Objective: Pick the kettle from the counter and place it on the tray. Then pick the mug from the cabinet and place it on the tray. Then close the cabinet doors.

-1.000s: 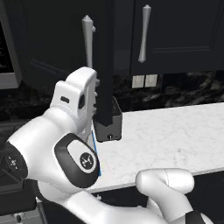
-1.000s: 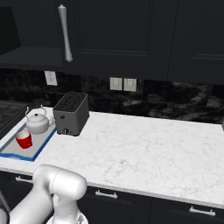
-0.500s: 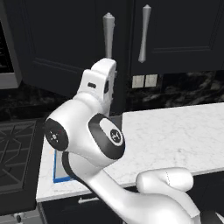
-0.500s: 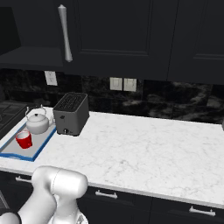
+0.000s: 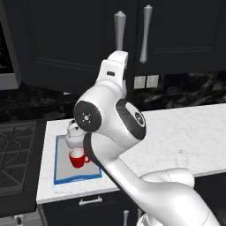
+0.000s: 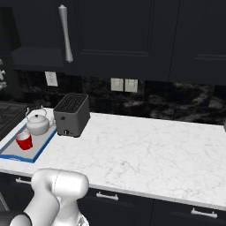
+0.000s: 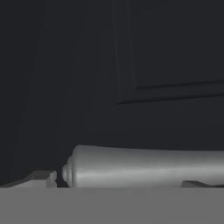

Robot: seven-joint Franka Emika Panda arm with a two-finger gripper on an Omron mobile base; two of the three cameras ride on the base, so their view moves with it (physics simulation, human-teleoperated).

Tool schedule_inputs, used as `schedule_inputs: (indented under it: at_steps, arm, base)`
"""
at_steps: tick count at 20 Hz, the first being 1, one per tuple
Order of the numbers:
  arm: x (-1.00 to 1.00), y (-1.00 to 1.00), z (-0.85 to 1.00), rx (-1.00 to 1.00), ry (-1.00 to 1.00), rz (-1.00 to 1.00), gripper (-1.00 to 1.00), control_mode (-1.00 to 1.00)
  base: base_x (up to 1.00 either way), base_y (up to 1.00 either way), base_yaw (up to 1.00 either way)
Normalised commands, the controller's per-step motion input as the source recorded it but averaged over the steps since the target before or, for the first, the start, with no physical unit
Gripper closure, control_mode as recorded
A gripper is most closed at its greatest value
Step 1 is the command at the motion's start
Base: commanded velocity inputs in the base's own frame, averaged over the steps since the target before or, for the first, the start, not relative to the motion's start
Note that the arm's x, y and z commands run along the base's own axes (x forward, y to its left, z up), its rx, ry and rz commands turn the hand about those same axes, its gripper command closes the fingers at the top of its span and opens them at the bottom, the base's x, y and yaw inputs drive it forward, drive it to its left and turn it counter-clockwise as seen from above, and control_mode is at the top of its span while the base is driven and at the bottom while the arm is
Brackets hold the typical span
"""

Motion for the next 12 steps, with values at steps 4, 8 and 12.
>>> schedule_inputs:
  at_steps: [4, 8, 12]
  arm:
    - [0.61, -0.22, 0.02, 0.00, 0.18, 0.08, -1.00, -1.00]
    - [0.66, -0.16, 0.00, 0.00, 0.18, 0.07, -1.00, -1.00]
    - [0.65, -0.15, 0.00, 0.00, 0.05, 0.08, -1.00, -1.00]
  base:
    - [0.00, 0.00, 0.00]
    - [0.00, 0.00, 0.00]
    - [0.00, 0.00, 0.00]
